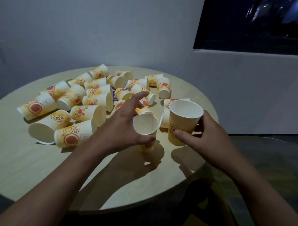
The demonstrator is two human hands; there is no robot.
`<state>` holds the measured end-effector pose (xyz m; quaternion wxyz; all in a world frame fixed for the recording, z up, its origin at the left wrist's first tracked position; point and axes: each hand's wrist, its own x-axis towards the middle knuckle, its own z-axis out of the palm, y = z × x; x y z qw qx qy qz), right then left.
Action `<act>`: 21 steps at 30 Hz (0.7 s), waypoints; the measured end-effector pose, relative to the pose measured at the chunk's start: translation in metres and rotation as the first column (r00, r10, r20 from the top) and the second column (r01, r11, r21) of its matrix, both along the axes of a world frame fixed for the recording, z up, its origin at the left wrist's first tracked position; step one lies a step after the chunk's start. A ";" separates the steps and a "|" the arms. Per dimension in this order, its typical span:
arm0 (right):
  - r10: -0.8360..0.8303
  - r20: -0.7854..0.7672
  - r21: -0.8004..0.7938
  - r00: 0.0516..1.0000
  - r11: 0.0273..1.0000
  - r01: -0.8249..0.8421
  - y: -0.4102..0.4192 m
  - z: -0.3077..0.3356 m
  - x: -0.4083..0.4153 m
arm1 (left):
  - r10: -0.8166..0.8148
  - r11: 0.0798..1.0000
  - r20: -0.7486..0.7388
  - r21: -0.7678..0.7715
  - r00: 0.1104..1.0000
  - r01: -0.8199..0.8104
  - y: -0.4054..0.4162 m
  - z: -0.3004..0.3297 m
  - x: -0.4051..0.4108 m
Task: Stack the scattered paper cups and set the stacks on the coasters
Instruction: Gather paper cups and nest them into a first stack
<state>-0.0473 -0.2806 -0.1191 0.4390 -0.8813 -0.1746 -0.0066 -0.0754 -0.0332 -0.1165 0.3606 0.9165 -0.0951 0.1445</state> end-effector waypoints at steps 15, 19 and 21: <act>0.041 0.025 0.383 0.999 0.923 -0.048 0.032 0.012 0.008 | 0.022 0.932 -0.073 -0.360 0.997 -0.047 -0.016 -0.048 0.008; 0.134 -0.045 0.080 0.990 0.988 -0.130 0.036 0.003 0.012 | 0.013 0.934 -0.040 -0.357 0.999 -0.027 -0.013 -0.046 0.005; 0.154 -0.090 0.053 0.984 0.987 -0.150 0.020 0.001 0.018 | 0.036 0.935 -0.039 -0.353 0.999 -0.047 -0.008 -0.049 0.005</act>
